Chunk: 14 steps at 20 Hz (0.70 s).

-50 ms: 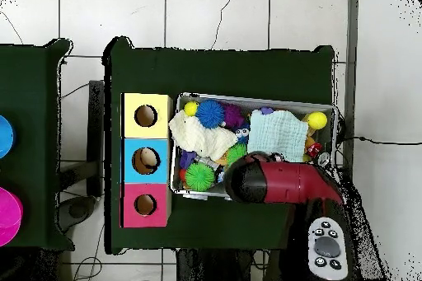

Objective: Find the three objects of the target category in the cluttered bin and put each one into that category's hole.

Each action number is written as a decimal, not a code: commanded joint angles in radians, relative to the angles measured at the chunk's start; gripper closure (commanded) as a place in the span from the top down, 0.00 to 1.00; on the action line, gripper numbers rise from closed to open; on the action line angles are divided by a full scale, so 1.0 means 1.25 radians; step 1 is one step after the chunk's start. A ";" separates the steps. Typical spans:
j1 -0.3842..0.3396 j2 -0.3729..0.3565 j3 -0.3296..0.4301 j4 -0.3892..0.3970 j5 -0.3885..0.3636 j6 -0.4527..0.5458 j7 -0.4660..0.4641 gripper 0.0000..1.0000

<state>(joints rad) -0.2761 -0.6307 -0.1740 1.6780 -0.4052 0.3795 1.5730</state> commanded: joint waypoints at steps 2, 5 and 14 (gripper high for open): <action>-0.033 0.101 0.009 -0.021 -0.007 -0.106 0.139 1.00; -0.046 0.118 0.012 -0.004 -0.012 -0.186 0.148 1.00; -0.115 0.214 0.037 -0.007 -0.035 -0.542 0.146 1.00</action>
<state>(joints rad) -0.3740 -0.4813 -0.1877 1.6772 -0.4050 -0.1325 1.5732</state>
